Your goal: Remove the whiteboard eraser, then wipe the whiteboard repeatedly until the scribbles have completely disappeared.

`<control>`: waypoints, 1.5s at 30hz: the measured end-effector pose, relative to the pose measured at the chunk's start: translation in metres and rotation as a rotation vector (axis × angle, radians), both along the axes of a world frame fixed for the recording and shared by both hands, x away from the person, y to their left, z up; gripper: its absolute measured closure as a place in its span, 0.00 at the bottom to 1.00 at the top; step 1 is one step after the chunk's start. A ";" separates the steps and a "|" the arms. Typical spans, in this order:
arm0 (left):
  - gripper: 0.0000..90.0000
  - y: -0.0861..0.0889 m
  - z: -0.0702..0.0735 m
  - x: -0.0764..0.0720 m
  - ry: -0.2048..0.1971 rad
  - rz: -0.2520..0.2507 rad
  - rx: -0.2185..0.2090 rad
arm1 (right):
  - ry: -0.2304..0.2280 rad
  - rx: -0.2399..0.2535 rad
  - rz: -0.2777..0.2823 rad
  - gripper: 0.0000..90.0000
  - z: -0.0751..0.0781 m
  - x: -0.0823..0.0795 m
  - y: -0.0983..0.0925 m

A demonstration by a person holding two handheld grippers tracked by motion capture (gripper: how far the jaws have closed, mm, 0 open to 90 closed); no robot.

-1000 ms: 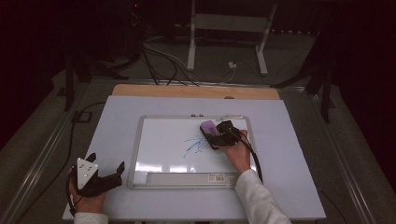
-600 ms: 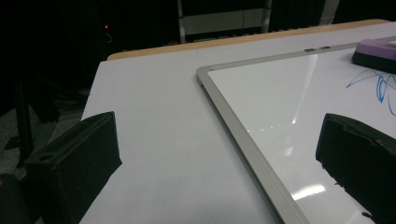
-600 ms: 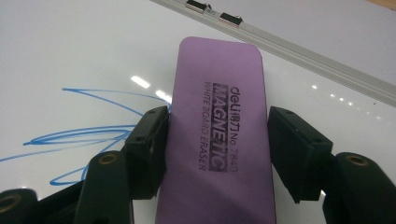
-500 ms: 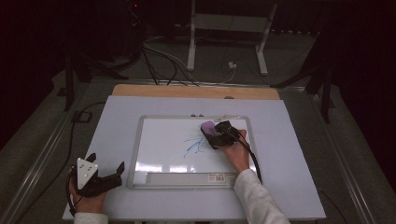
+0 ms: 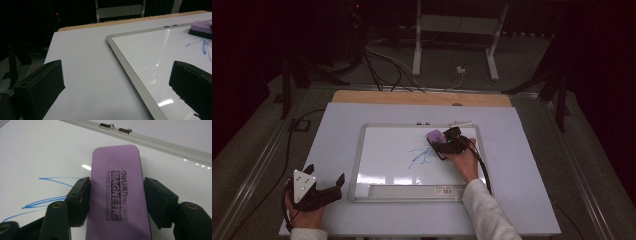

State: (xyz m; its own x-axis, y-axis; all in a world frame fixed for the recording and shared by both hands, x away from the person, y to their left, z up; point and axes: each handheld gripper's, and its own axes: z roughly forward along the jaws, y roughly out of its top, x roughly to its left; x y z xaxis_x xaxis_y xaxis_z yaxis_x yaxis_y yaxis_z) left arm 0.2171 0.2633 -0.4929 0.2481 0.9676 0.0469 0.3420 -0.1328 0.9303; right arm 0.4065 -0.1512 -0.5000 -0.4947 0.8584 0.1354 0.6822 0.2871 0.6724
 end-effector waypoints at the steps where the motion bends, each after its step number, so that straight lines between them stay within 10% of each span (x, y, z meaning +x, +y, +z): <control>1: 0.01 0.000 0.000 0.000 0.000 -0.002 0.000 | 0.001 0.003 -0.003 0.45 0.000 0.000 0.000; 25: 0.01 -0.003 -0.001 0.002 0.007 -0.006 0.012 | -0.001 -0.011 -0.020 0.46 0.000 -0.002 0.004; 38: 0.01 -0.003 0.000 0.002 0.004 -0.006 0.010 | -0.030 -0.062 0.073 0.46 0.002 -0.018 0.027; 45: 0.01 -0.003 0.000 0.001 0.002 -0.006 0.009 | -0.028 -0.086 -0.047 0.46 0.003 -0.007 0.008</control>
